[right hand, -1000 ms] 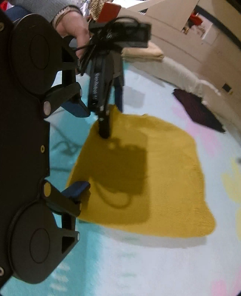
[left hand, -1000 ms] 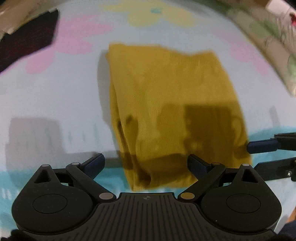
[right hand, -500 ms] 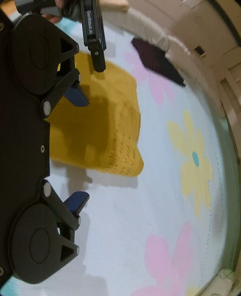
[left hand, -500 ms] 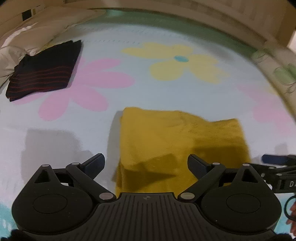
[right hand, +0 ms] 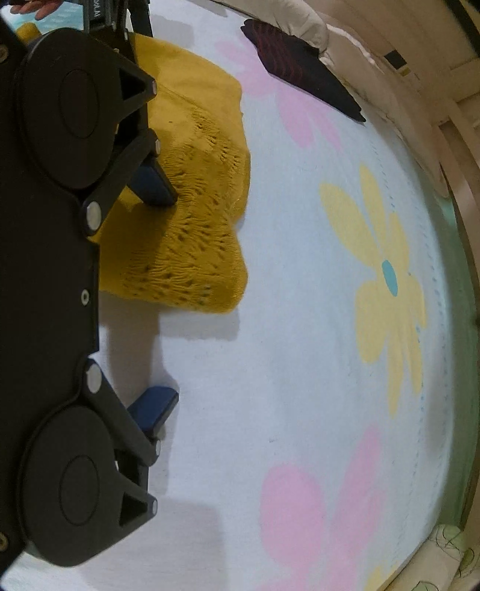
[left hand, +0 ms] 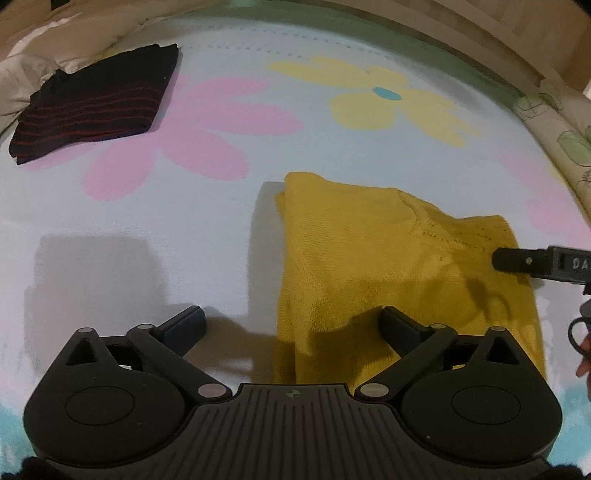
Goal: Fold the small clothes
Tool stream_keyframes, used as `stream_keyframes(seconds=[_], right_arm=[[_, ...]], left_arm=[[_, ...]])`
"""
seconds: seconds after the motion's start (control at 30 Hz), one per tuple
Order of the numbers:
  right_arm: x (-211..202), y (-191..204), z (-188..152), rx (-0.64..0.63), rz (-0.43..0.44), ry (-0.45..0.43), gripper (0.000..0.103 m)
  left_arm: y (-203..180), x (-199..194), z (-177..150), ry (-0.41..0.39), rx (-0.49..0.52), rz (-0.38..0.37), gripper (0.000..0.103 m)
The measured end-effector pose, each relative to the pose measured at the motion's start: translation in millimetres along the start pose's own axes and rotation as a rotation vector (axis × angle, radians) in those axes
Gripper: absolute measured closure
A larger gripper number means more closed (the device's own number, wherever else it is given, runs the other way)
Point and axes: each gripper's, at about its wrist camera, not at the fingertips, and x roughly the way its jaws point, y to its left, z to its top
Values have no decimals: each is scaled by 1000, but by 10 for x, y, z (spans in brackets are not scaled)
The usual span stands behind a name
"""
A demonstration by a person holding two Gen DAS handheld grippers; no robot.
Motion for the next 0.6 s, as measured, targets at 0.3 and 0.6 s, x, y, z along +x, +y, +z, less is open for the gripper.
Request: stream_keyframes(seconds=[0.3,0.6], right_arm=[[-178,-507,-63,261,342,68,0],[-149,-523,-82,285,430,99,0]], left_arm=[[364,-193,-78,27,-62,-107,2],[272,-244,-208,98,-86,-268,2]])
